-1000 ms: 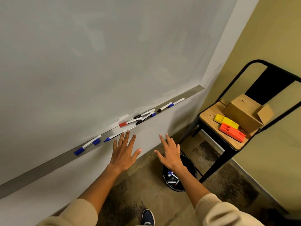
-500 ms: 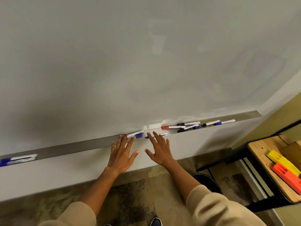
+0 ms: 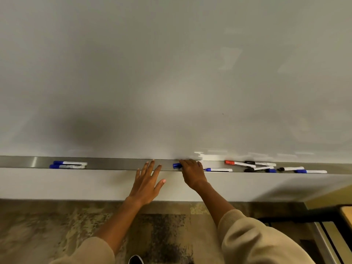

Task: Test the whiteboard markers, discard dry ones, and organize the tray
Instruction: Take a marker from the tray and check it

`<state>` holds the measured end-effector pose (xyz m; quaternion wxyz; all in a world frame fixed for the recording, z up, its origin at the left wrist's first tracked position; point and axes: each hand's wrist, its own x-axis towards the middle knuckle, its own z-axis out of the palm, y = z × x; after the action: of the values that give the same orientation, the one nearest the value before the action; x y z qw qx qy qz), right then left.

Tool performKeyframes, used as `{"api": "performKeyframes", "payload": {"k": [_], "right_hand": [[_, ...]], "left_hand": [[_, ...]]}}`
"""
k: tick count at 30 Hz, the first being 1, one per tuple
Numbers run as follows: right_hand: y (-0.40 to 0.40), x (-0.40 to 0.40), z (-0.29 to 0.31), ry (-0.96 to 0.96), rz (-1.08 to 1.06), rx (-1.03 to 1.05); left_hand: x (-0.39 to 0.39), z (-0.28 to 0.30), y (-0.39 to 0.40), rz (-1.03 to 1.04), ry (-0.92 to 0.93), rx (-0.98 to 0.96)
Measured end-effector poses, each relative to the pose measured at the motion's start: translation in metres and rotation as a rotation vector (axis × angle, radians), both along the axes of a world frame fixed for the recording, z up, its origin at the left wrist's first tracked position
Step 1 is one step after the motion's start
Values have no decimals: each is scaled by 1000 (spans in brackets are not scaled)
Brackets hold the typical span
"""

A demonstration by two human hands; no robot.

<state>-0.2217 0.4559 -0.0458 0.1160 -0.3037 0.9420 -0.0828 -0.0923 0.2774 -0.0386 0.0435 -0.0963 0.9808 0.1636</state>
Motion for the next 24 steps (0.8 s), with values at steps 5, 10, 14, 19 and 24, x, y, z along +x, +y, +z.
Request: {"api": "performKeyframes", "payload": {"k": [5,10,14,19,24], "right_hand": [[-17,-7,-6,91,8,159],[-35,-11,-11,157,-22,217],[-44,-7,-12,159,-9,98],[-57,0,-1,234,50,-202],[-62,2,25,302,83,-429]], "left_hand": [[5,-2,-19,4,-4,19],[10,0,-39,-2,-25,5],[8,0,-49,-31,-23,34],[-9,11,-49,-50,-2,124],[-36,24,-38,-59,120,275]]}}
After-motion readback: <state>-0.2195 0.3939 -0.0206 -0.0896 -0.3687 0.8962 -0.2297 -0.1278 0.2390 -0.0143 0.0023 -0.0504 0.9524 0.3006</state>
